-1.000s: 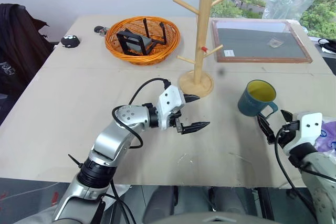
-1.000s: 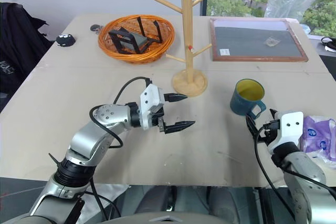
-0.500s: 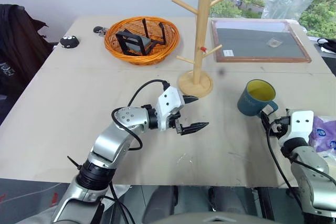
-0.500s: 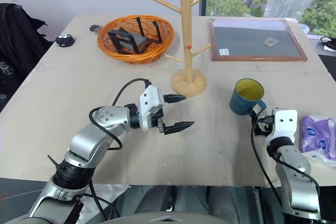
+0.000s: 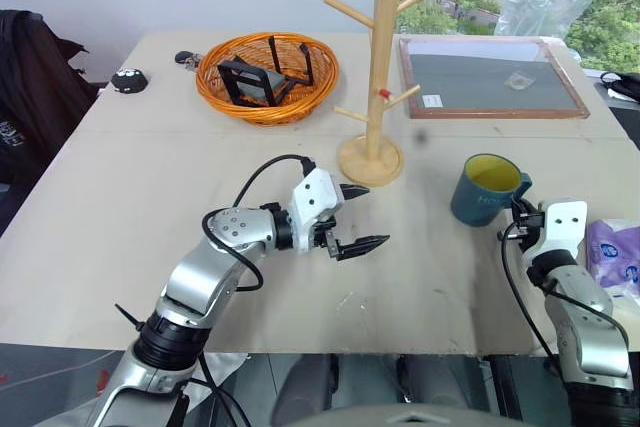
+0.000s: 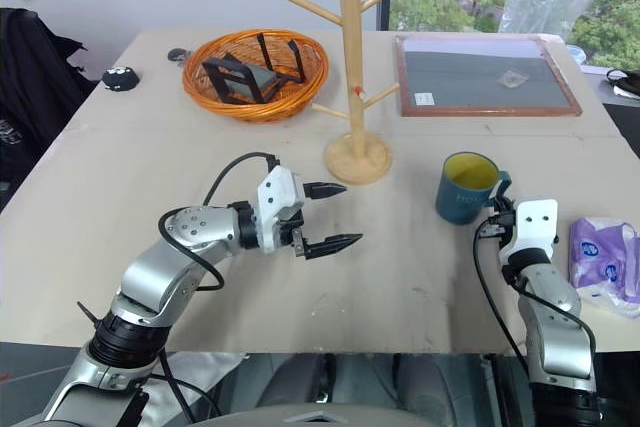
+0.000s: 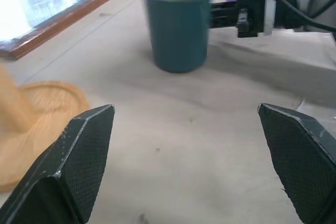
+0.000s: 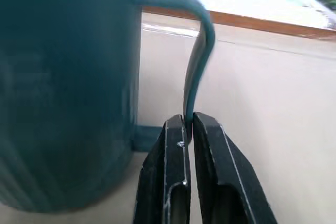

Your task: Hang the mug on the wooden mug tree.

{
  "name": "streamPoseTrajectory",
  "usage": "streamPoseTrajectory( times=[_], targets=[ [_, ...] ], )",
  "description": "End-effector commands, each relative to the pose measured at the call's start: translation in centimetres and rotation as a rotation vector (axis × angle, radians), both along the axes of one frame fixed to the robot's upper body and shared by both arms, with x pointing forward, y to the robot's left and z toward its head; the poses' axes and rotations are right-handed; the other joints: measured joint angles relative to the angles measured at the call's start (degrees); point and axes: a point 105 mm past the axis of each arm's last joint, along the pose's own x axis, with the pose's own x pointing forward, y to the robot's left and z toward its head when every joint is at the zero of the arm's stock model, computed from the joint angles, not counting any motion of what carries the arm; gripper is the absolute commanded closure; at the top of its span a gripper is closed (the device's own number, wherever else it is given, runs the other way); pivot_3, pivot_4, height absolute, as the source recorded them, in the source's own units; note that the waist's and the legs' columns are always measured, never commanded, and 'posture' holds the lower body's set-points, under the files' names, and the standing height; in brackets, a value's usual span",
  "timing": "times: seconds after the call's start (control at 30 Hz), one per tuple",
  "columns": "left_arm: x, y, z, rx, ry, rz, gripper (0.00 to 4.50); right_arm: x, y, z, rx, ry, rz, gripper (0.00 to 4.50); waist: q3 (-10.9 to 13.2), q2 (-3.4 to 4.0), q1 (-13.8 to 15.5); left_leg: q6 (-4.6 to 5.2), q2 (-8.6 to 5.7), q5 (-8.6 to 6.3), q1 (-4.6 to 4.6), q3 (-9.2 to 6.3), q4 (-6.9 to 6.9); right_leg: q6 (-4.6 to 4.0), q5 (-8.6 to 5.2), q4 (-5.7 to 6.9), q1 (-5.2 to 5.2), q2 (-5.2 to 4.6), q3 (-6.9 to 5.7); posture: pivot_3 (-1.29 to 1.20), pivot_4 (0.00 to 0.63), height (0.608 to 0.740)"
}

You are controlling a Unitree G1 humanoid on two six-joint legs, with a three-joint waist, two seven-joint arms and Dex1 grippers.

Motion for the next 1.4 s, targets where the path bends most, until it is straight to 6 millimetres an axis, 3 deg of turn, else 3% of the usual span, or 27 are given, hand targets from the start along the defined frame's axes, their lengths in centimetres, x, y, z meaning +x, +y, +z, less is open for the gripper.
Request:
streamPoseTrajectory(
  times=[0.03, 0.17, 0.47, 0.6, 0.7, 0.8, 0.97, 1.17, 1.4],
  targets=[
    [-0.2, 0.4, 1.0, -0.041, -0.056, 0.018, 0.00, 0.3, 1.5, 3.3, 0.020, -0.082, 0.133, 4.46, 0.00, 0.00, -0.04, 0.00, 0.00, 0.00, -0.01, 0.01, 0.00, 0.00, 0.00, 0.00, -0.01, 0.00, 0.01, 0.00, 0.150, 0.740],
    [-0.4, 0.8, 0.3, -0.045, -0.045, 0.045, 0.00, 0.7, 2.3, 5.0, -0.006, -0.088, 0.237, 4.46, 0.02, 0.03, -0.19, 0.00, 0.01, 0.00, -0.01, 0.03, 0.00, 0.00, 0.00, -0.01, -0.02, -0.01, 0.04, 0.00, 0.150, 0.740],
    [-0.3, 1.6, 0.9, -0.117, -0.073, 0.120, 0.00, 1.6, 3.4, 7.9, -0.037, -0.110, 0.401, 4.46, 0.02, 0.02, 0.03, 0.18, -0.01, -0.11, -0.05, -0.03, 0.01, 0.00, 0.00, -0.04, -0.01, -0.02, -0.04, 0.00, 0.150, 0.740],
    [-0.1, 2.4, 3.3, -0.307, -0.090, 0.158, 0.00, 1.6, 5.1, 10.0, -0.093, -0.092, 0.526, 4.46, 0.04, 0.05, -0.05, 0.20, 0.04, -0.11, -0.05, 0.00, 0.03, 0.01, 0.01, -0.02, -0.02, -0.04, -0.01, 0.00, 0.150, 0.740],
    [-0.8, 4.1, 5.0, -0.483, -0.128, 0.166, 0.00, 1.7, 6.8, 12.8, -0.199, -0.072, 0.640, 4.46, 0.07, 0.10, -0.42, 0.19, 0.18, -0.11, -0.04, 0.02, 0.02, 0.00, 0.01, -0.02, -0.04, -0.03, -0.01, 0.00, 0.150, 0.740],
    [-1.1, 5.2, 5.4, -0.532, -0.174, 0.201, 0.00, 1.8, 8.1, 15.4, -0.296, -0.058, 0.705, 4.46, 0.07, 0.09, -0.22, 0.02, 0.22, -0.01, -0.08, 0.08, 0.01, 0.00, 0.01, -0.04, -0.11, -0.04, 0.03, 0.00, 0.150, 0.740],
    [-1.9, 6.8, 4.8, -0.551, -0.179, 0.248, 0.00, 1.6, 11.2, 18.0, -0.374, -0.017, 0.783, 4.46, 0.05, 0.03, 0.07, 0.02, 0.21, -0.01, -0.20, -0.05, -0.01, -0.02, 0.00, -0.13, -0.11, -0.07, -0.11, 0.00, 0.150, 0.740],
    [-2.4, 8.1, 4.5, -0.541, -0.183, 0.281, 0.00, 1.9, 13.8, 18.8, -0.393, 0.050, 0.788, 4.46, 0.06, 0.01, 0.24, 0.12, 0.19, -0.07, -0.21, -0.11, 0.02, -0.02, 0.01, -0.11, -0.12, -0.10, -0.16, 0.00, 0.150, 0.740],
    [-2.4, 7.9, 4.2, -0.534, -0.179, 0.283, 0.00, 3.1, 14.5, 18.6, -0.428, 0.077, 0.714, 4.46, 0.06, 0.02, 0.02, 0.07, 0.17, -0.04, -0.22, -0.11, 0.00, -0.02, 0.01, -0.12, -0.13, -0.09, -0.16, 0.00, 0.150, 0.740]
  ],
)
